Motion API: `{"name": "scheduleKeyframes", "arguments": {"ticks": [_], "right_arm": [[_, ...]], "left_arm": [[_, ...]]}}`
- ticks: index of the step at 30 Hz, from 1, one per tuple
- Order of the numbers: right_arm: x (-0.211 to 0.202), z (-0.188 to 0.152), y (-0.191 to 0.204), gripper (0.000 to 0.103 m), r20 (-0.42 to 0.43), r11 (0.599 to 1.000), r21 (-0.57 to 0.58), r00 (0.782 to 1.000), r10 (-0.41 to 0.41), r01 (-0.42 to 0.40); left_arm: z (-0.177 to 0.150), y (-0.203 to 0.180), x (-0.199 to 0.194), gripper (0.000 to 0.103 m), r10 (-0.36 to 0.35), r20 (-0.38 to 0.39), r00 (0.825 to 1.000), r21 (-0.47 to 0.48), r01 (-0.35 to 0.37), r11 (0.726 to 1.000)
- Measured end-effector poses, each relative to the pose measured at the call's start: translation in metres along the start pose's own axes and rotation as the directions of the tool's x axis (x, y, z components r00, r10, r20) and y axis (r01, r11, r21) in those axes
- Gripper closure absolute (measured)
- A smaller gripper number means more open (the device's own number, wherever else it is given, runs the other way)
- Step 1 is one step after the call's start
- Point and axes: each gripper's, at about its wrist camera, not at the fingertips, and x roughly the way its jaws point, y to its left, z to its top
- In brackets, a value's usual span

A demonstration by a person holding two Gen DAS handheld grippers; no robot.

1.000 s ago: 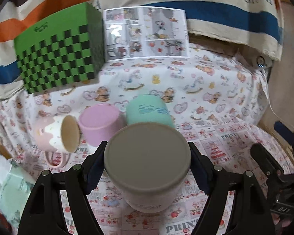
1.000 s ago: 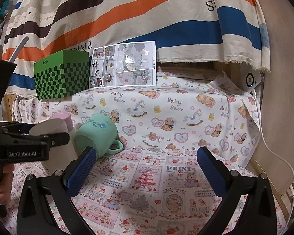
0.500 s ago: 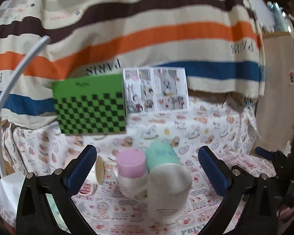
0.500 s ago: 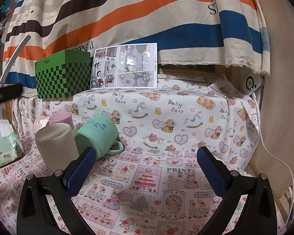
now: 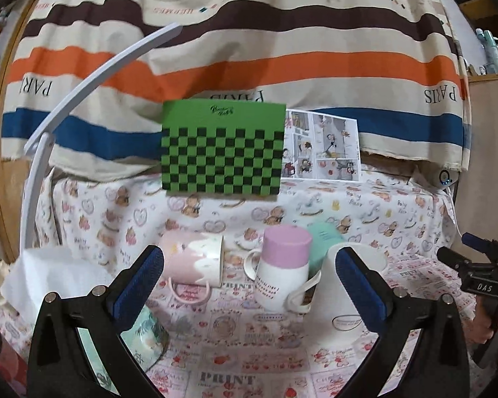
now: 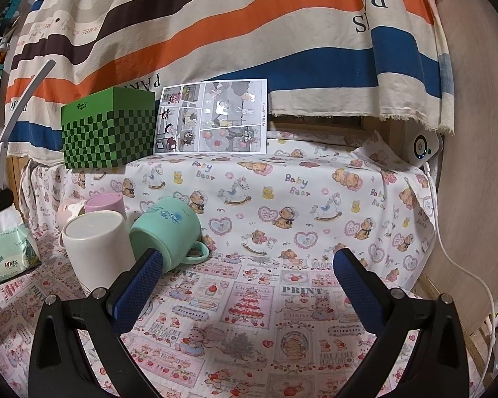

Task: Flip cup upside down
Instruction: 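Lower the white mug rim-down beside the pink-lidded bottle and open the left tool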

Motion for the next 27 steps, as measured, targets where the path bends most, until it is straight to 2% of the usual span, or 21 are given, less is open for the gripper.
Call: {"name": "scheduleKeyframes", "arguments": {"ticks": [5,12,19,27], "right_arm": [[0.0,0.0,0.0,0.0,0.0,1.0,0.0,1.0,0.001,-0.001],[0.0,0.0,0.0,0.0,0.0,1.0,0.0,1.0,0.001,-0.001],[0.0,0.0,0.0,0.0,-0.001,1.0,0.0,1.0,0.001,-0.001],[0.001,0.0,0.0,0.0,-0.004,1.0,-0.001,1.0,0.002,-0.002]], "left_arm": [[-0.009,0.002,0.004,0.0,0.042,-0.003,0.999,0.007,-0.042,0.999],[-0.016,0.002,0.007,0.0,0.054,-0.018,0.998,0.017,-0.054,0.998],[-0.019,0.001,0.019,0.0,0.088,-0.07,0.994,0.029,-0.086,0.996],[-0.019,-0.003,0.019,0.0,0.043,-0.072,0.996,0.052,-0.039,0.998]]}}
